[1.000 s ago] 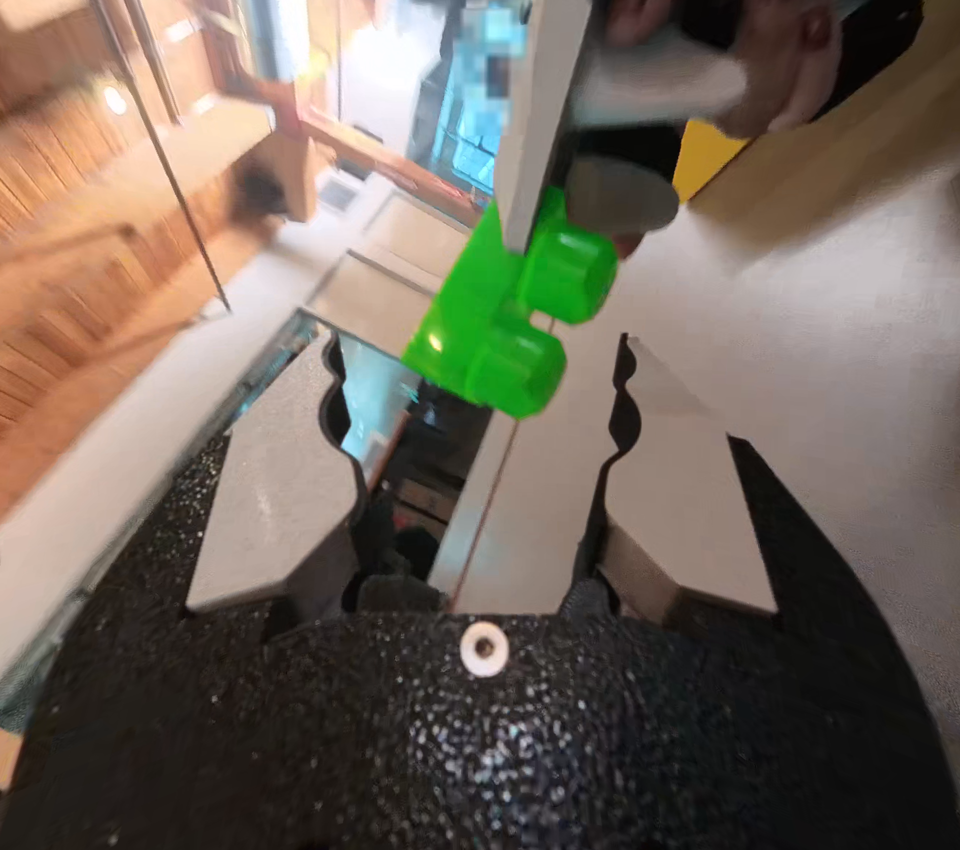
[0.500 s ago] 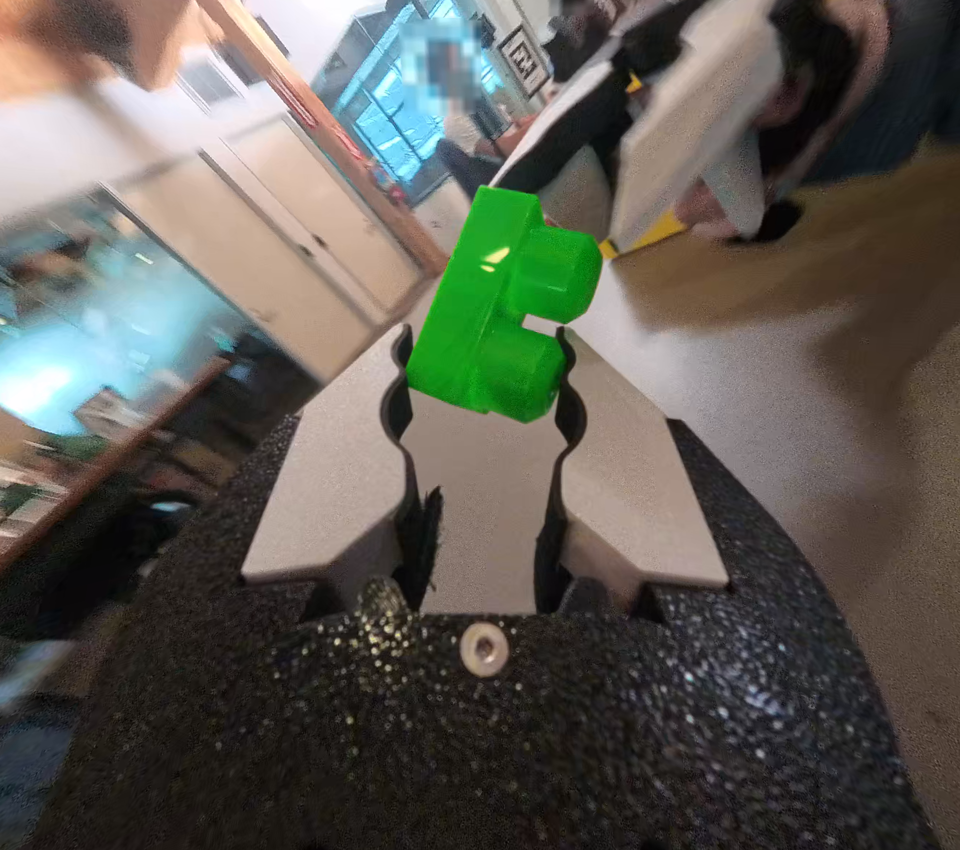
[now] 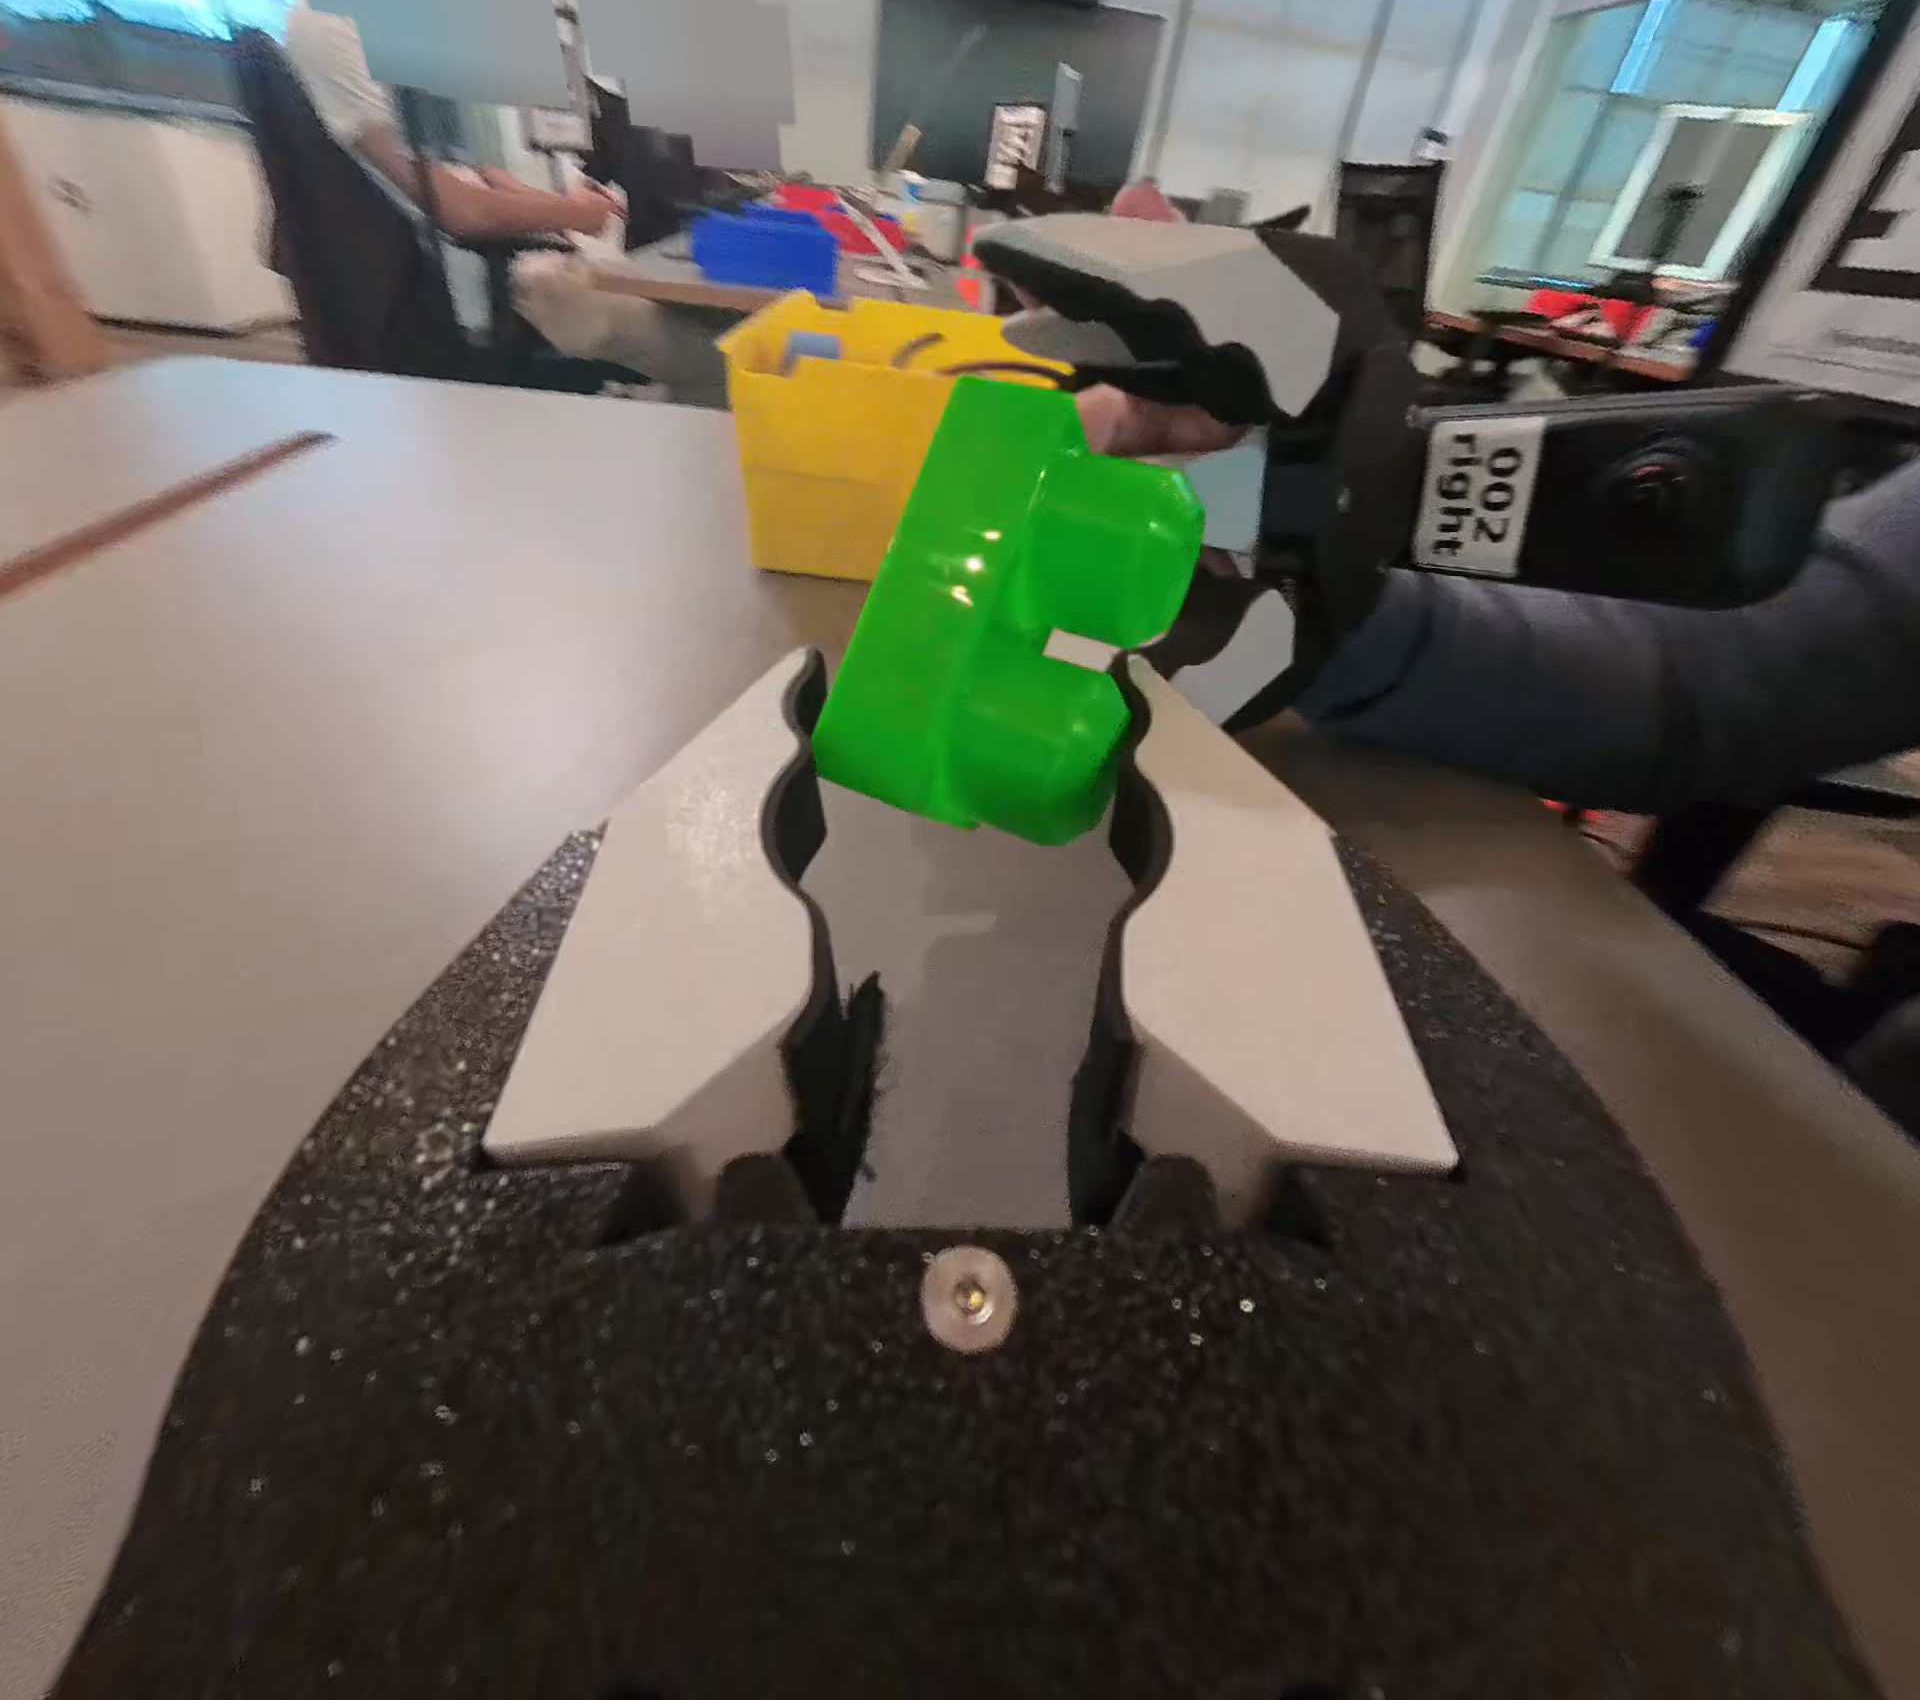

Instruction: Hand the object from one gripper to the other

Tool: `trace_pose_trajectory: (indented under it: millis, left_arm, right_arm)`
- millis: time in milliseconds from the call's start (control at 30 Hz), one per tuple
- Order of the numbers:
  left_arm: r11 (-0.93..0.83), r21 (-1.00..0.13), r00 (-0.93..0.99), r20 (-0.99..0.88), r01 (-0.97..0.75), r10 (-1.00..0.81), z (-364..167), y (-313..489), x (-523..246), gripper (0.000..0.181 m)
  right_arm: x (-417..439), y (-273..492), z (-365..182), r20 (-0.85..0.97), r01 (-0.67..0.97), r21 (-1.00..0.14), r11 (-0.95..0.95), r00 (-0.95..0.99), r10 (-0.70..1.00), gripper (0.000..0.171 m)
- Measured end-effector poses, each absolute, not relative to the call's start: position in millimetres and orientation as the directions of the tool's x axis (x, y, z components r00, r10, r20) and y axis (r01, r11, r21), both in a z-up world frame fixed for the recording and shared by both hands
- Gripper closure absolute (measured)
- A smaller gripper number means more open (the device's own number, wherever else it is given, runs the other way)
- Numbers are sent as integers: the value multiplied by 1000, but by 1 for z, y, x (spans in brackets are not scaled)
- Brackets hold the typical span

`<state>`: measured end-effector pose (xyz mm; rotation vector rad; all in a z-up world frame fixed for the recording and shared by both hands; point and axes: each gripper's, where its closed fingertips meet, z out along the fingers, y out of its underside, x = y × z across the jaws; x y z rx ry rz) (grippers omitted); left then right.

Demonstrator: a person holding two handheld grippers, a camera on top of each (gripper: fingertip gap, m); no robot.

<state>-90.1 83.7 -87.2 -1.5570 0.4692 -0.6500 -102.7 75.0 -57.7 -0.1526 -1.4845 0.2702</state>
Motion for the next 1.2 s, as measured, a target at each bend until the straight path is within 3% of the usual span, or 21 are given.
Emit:
trace_pose_trajectory:
  millis: [200,367,467,667,1067,1200]
  left_arm:
    - [-333,-926,529,376,178,-761,-97,59,-79,129]
    - [-500,-844,369,535,195,-760,-103,39,-73,129]
    - [-532,-827,338,561,182,-756,-104,34,-72,129]
    - [-583,-802,291,593,132,-750,-107,25,-62,129]
    - [-697,-716,203,688,38,-696,-118,10,-46,129]
    - [-672,-724,211,689,155,-694,-107,23,-56,129]
  right_arm:
    - [-106,48,-68,990,-118,-137,983,7,139,101]
    - [-106,30,-75,985,-171,-167,971,-65,158,101]
    - [-106,26,-78,968,-180,-243,953,-116,224,99]
    - [-94,18,-84,685,-161,-696,700,-440,580,113]
    - [-75,12,-94,409,-52,-863,503,-656,634,137]
    - [-83,22,-90,405,-42,-876,481,-607,684,137]
